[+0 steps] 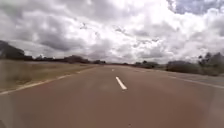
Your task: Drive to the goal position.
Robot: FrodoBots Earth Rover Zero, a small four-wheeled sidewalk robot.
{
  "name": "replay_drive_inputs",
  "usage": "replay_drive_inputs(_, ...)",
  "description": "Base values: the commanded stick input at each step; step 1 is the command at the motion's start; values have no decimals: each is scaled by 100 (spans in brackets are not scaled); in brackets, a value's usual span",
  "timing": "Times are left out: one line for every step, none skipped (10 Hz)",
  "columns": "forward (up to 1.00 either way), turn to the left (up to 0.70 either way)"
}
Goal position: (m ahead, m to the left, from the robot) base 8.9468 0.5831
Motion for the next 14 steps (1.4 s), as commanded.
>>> replay_drive_inputs(100,0)
replay_drive_inputs(100,0)
replay_drive_inputs(100,0)
replay_drive_inputs(100,0)
replay_drive_inputs(100,0)
replay_drive_inputs(100,0)
replay_drive_inputs(100,0)
replay_drive_inputs(100,0)
replay_drive_inputs(100,0)
replay_drive_inputs(100,0)
replay_drive_inputs(100,0)
replay_drive_inputs(100,0)
replay_drive_inputs(100,-13)
replay_drive_inputs(100,-24)
